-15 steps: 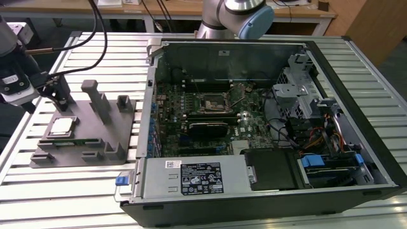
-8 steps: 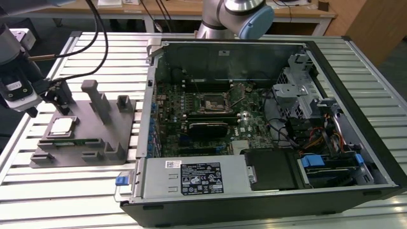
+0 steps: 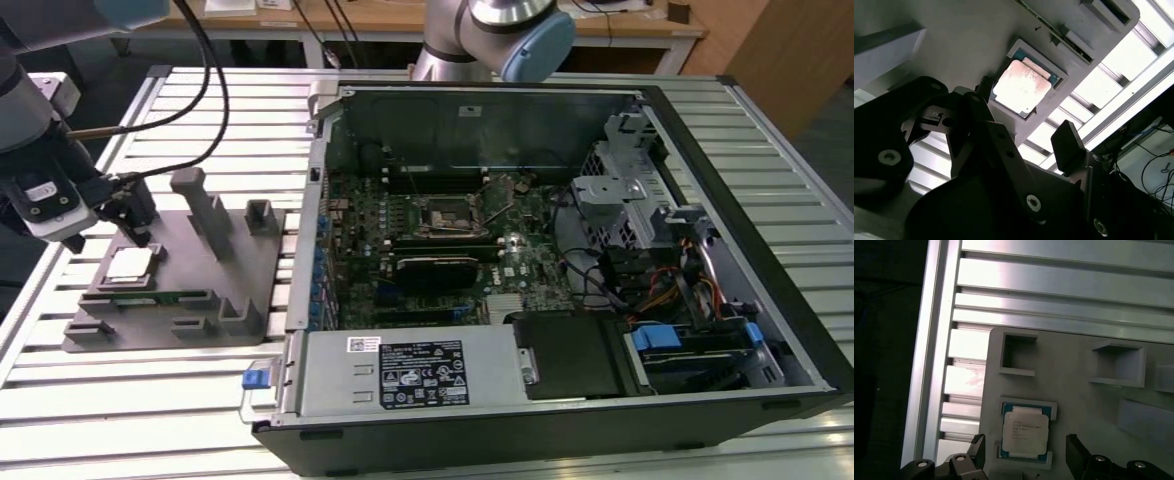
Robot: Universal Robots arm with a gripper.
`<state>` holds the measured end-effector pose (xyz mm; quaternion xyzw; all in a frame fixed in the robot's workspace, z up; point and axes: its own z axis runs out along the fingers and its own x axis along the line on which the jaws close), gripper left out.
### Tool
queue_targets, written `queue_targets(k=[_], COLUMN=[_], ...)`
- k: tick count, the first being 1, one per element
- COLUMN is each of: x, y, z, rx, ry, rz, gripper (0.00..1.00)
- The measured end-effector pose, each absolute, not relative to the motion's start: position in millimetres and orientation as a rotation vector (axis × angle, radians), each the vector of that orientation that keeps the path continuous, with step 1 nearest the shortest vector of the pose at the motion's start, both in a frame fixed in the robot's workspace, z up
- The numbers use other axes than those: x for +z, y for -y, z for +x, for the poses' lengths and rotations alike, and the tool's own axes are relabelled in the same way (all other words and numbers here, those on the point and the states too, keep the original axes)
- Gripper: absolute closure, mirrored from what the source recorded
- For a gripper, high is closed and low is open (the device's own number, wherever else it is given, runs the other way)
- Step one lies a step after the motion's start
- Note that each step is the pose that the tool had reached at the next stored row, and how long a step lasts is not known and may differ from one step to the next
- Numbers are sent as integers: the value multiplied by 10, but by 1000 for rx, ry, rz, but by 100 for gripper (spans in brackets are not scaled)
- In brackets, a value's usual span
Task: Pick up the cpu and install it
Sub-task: 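Pick up the cpu and move it towards the insertion slot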
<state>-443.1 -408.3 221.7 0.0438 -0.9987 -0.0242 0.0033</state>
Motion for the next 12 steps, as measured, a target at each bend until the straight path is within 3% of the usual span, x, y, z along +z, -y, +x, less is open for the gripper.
queue_targets(k=[12], x=[2050], y=[4080], z=[-4445], rx=[-76], ry=[3132], rz=[127], gripper=[26])
